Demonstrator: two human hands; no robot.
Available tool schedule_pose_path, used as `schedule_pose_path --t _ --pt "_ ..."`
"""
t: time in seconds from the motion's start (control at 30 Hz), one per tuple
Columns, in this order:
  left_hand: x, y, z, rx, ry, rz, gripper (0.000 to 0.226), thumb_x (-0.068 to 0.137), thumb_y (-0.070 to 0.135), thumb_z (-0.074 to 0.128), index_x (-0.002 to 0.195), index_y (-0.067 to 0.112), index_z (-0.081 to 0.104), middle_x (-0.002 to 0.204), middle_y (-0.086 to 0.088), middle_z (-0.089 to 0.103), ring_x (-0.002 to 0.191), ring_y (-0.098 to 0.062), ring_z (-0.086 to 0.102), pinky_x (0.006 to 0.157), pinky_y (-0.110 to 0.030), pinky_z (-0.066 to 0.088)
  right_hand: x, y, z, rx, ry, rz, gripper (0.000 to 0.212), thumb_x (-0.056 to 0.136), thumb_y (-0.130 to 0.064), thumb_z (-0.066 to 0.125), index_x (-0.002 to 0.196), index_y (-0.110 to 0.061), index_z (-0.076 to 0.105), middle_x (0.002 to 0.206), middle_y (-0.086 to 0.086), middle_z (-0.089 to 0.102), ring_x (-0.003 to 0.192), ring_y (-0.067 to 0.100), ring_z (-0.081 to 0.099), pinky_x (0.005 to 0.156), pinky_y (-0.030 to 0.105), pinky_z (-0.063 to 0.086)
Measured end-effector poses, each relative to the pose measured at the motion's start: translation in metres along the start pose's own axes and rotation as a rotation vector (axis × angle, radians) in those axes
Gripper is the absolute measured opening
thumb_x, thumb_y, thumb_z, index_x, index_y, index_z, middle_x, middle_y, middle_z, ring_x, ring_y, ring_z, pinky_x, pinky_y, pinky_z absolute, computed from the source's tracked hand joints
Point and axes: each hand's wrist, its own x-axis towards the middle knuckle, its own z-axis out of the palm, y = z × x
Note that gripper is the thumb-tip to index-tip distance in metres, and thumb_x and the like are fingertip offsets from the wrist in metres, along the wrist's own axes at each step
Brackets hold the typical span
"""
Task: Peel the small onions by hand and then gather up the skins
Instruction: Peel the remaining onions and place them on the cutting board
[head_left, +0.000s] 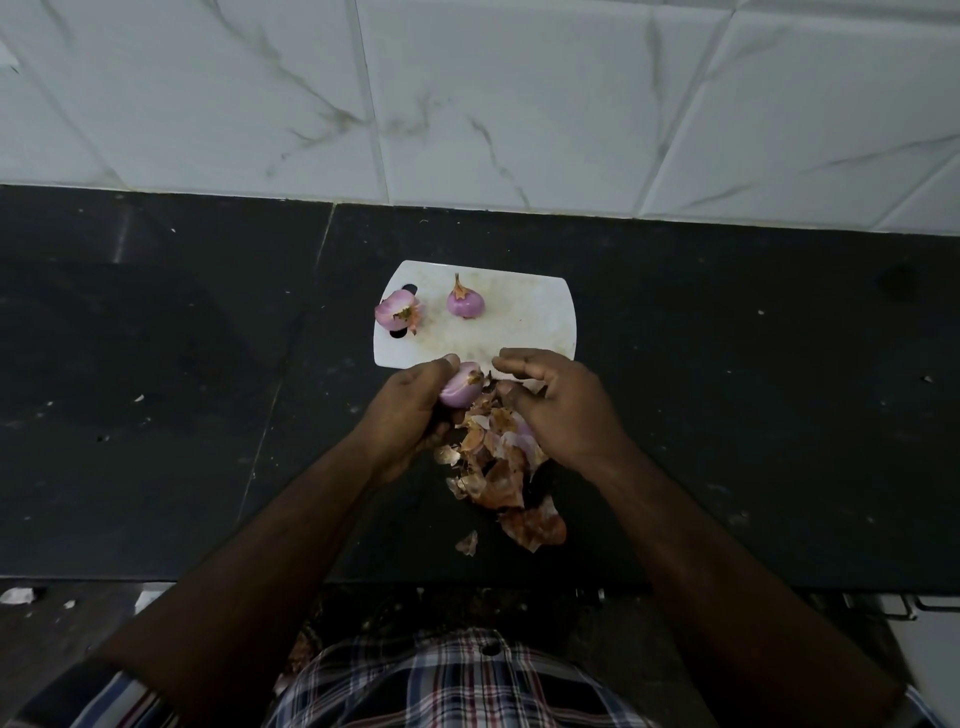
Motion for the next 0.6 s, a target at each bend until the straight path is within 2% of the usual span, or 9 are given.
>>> schedule_pose_path --t 0.07,0.1,0.17,0.23,0.3,0.37,0.43,0.53,0.6 --pt "0.001 -0.001 0.001 0.022 0.008 0.022 0.041 0.104 0.041 0.046 0.087 0.010 0.065 0.060 -0.006 0.054 0.047 -0.013 0.040 0.043 -0.023 0.030 0.000 -0.003 -0.001 -0.034 0.044 -0.025 0.017 0.093 -0.022 0.067 0.106 -0.017 0.077 0.107 -0.004 0.072 0.100 0.006 0.063 0.089 0.024 0.051" --pt "0.002 -0.002 0.002 0.032 0.011 0.036 0.040 0.104 0.041 0.046 0.087 0.010 0.065 0.060 -0.006 0.054 0.048 -0.014 0.040 0.044 -0.024 0.030 0.000 -0.004 -0.001 -0.034 0.067 -0.039 0.015 0.092 -0.020 0.069 0.103 -0.016 0.077 0.100 -0.004 0.072 0.094 0.006 0.065 0.086 0.026 0.053" --pt "0.002 -0.002 0.002 0.046 0.016 0.058 0.038 0.104 0.040 0.047 0.086 0.011 0.064 0.062 -0.005 0.055 0.050 -0.014 0.041 0.045 -0.023 0.032 0.000 -0.005 0.001 0.035 0.065 -0.023 0.025 0.087 -0.009 0.072 0.110 -0.017 0.075 0.097 -0.006 0.072 0.089 0.001 0.065 0.086 0.021 0.054" --pt "0.001 -0.002 0.003 0.050 0.020 0.079 0.037 0.104 0.038 0.047 0.085 0.012 0.063 0.066 -0.006 0.055 0.051 -0.013 0.042 0.045 -0.023 0.033 0.000 -0.005 0.003 0.108 0.007 0.007 0.033 0.085 -0.009 0.074 0.117 -0.016 0.072 0.104 -0.006 0.073 0.090 -0.004 0.064 0.086 0.014 0.053" --pt "0.002 -0.004 0.004 0.046 0.027 0.100 0.037 0.104 0.038 0.048 0.083 0.012 0.063 0.067 -0.007 0.055 0.051 -0.014 0.041 0.045 -0.023 0.032 -0.001 -0.005 0.009 0.066 0.045 -0.046 0.025 0.082 -0.013 0.078 0.108 -0.014 0.076 0.102 -0.004 0.074 0.089 0.001 0.066 0.083 0.016 0.053" --pt "0.003 -0.008 0.009 -0.009 0.058 0.115 0.038 0.104 0.039 0.049 0.082 0.011 0.064 0.066 -0.009 0.055 0.049 -0.014 0.040 0.045 -0.024 0.032 -0.001 -0.003 0.017 0.004 0.154 -0.115 0.010 0.082 -0.013 0.078 0.092 -0.013 0.076 0.088 -0.004 0.072 0.083 0.005 0.065 0.076 0.020 0.053" --pt "0.005 -0.009 0.014 -0.071 0.106 0.128 0.037 0.103 0.041 0.052 0.082 0.013 0.066 0.066 -0.006 0.058 0.050 -0.013 0.045 0.046 -0.025 0.035 -0.002 -0.003 0.023 -0.028 0.200 -0.125 0.004 0.085 -0.012 0.075 0.088 -0.012 0.074 0.085 -0.005 0.071 0.081 0.006 0.064 0.073 0.019 0.052" --pt "0.008 -0.008 0.011 -0.103 0.092 0.164 0.027 0.099 0.038 0.060 0.110 0.015 0.069 0.090 -0.007 0.071 0.068 -0.013 0.065 0.054 -0.024 0.048 -0.001 -0.003 0.019 0.103 0.182 0.008 0.018 0.091 -0.014 0.068 0.108 -0.019 0.072 0.093 -0.010 0.072 0.088 0.000 0.066 0.079 0.017 0.052" --pt "0.008 -0.006 0.002 -0.097 0.007 0.153 0.033 0.095 0.030 0.066 0.126 0.019 0.066 0.108 -0.011 0.072 0.086 -0.019 0.072 0.065 -0.027 0.055 0.001 -0.002 0.009 0.159 0.151 0.100 0.028 0.095 -0.021 0.064 0.122 -0.025 0.068 0.101 -0.013 0.073 0.089 -0.005 0.066 0.080 0.014 0.051"
